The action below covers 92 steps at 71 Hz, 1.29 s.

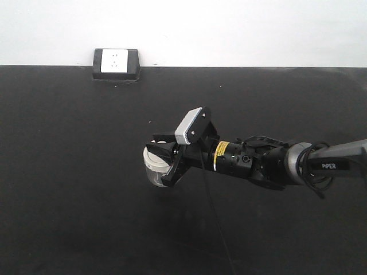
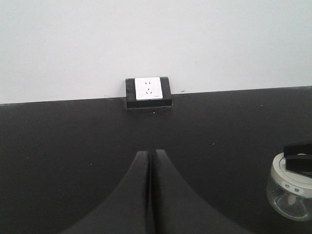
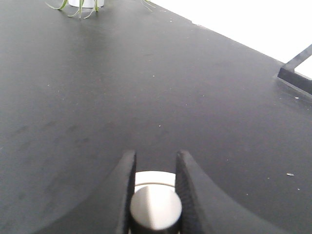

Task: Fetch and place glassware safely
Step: 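Extend the right arm forward and lower the jar toward the bench, then set the jar on the bench and open the right gripper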

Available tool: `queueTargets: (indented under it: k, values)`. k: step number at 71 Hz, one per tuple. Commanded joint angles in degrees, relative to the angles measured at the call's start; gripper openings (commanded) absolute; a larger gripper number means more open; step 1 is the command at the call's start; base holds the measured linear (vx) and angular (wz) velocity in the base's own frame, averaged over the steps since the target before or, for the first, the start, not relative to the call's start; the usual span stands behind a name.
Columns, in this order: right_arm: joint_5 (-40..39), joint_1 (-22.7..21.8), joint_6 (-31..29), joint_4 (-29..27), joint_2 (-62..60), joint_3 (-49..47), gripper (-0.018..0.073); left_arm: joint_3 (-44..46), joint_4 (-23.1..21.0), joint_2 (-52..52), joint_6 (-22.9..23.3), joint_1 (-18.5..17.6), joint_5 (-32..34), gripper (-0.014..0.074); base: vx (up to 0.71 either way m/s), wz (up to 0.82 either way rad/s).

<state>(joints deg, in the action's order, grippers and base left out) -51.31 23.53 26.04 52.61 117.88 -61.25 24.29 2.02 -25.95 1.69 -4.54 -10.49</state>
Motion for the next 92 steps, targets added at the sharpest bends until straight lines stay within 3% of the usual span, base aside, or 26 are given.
queueTargets:
  k: [1, 41, 55, 69, 78, 92]
  values:
    - [-5.07, -0.49, -1.08, -3.58, -1.57, -1.65, -0.0001, 1.55, -0.22, -0.55, 0.41, -0.31, 4.17, -0.0007, 0.00, 0.00]
    - [-5.38, -0.49, -1.50, -5.74, 0.38, -1.65, 0.0027, 1.55, -0.22, -0.55, 0.41, -0.31, 4.17, -0.0007, 0.00, 0.00]
    - [-5.64, -0.49, -1.50, -5.48, 0.38, -1.65, 0.0206, 1.55, -0.22, -0.55, 0.41, -0.31, 4.17, -0.0007, 0.00, 0.00]
    - [-5.70, -0.49, -1.56, -5.65, 0.38, -1.65, 0.0547, 1.55, -0.22, -0.55, 0.41, -0.31, 4.17, -0.0007, 0.00, 0.00]
    - [-5.65, -0.49, -1.62, -5.66, 0.38, -1.65, 0.0712, 1.55, -0.22, -0.55, 0.41, -0.31, 4.17, -0.0007, 0.00, 0.00]
    - [-5.65, -0.49, -1.68, -5.66, 0.38, -1.65, 0.0720, 1.55, -0.22, -0.55, 0.41, -0.31, 4.17, -0.0007, 0.00, 0.00]
